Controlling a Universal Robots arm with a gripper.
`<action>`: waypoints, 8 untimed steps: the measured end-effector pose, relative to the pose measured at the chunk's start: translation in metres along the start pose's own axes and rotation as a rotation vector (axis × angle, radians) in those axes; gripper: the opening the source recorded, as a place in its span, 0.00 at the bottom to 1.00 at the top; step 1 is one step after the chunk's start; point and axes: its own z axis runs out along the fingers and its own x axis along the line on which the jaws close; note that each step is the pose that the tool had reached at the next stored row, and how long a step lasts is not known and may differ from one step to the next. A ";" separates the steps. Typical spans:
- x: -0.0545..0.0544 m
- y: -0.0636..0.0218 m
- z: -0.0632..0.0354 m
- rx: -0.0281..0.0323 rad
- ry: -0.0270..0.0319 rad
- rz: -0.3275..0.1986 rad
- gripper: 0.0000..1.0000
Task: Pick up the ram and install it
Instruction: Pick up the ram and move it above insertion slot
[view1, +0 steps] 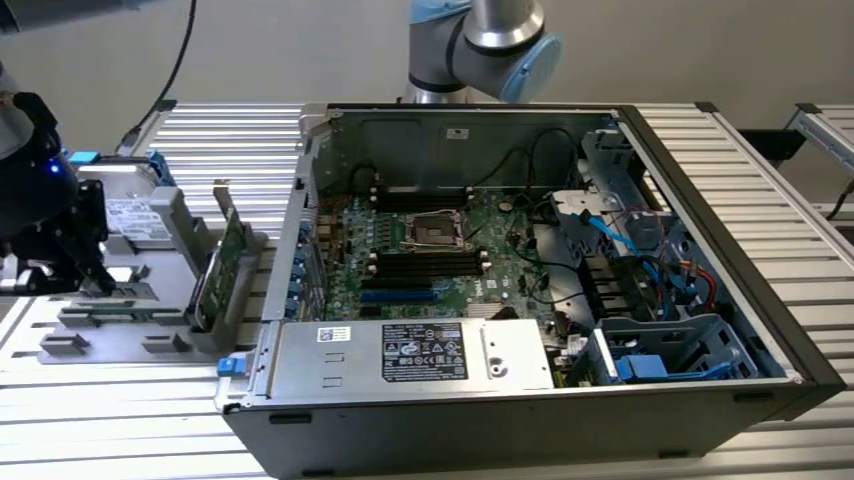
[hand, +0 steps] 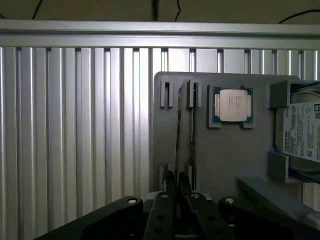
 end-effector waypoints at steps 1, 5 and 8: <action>0.000 -0.0020 -0.0043 -0.0001 -0.0017 -0.002 0.14; -0.001 -0.0093 -0.0215 -0.0009 -0.0080 -0.011 0.14; -0.002 -0.0157 -0.0340 -0.0015 -0.0127 -0.016 0.14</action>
